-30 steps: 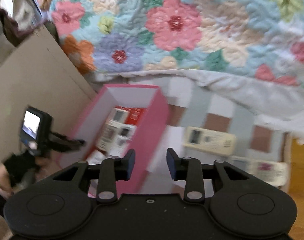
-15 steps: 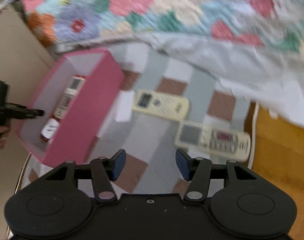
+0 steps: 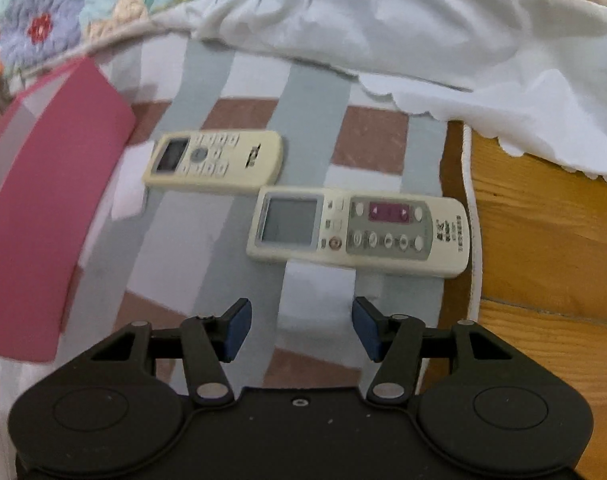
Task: Organize rigid objects
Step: 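Move the right gripper to the flat white square charger and grasp it, then carry the white square charger into the pink box and release it, then grasp the white rectangular block on the mat with the right gripper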
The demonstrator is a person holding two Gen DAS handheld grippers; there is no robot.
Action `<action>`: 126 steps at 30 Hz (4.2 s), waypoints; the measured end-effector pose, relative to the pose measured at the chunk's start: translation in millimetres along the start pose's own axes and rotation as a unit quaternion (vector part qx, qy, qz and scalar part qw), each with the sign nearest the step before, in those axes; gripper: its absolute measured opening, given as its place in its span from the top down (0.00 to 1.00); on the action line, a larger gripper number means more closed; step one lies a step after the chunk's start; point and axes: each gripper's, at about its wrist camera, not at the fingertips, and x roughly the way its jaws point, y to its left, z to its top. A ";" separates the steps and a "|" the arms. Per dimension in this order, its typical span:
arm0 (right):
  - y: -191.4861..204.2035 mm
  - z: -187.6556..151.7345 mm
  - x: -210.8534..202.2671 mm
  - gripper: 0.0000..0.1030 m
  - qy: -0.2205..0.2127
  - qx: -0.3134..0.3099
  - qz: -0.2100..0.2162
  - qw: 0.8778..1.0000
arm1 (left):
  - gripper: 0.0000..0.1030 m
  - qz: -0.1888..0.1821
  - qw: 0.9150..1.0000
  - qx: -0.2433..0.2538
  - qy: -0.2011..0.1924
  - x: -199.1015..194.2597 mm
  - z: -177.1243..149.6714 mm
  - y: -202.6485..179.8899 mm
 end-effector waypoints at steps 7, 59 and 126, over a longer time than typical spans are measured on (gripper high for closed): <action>7.1 -4.4 1.2 0.54 -0.019 -0.047 -0.038 0.998 | 0.86 -0.012 1.000 -0.013 0.003 -0.1 -0.2 4.5; 206.4 -16.7 -120.9 0.54 -0.099 -0.184 0.156 0.965 | 0.92 -0.098 0.985 -0.144 0.009 -14.9 -15.0 45.9; 131.2 26.7 43.3 0.50 -0.091 -0.129 0.082 0.984 | 0.89 -0.044 0.998 -0.050 -0.004 -19.5 -18.1 24.9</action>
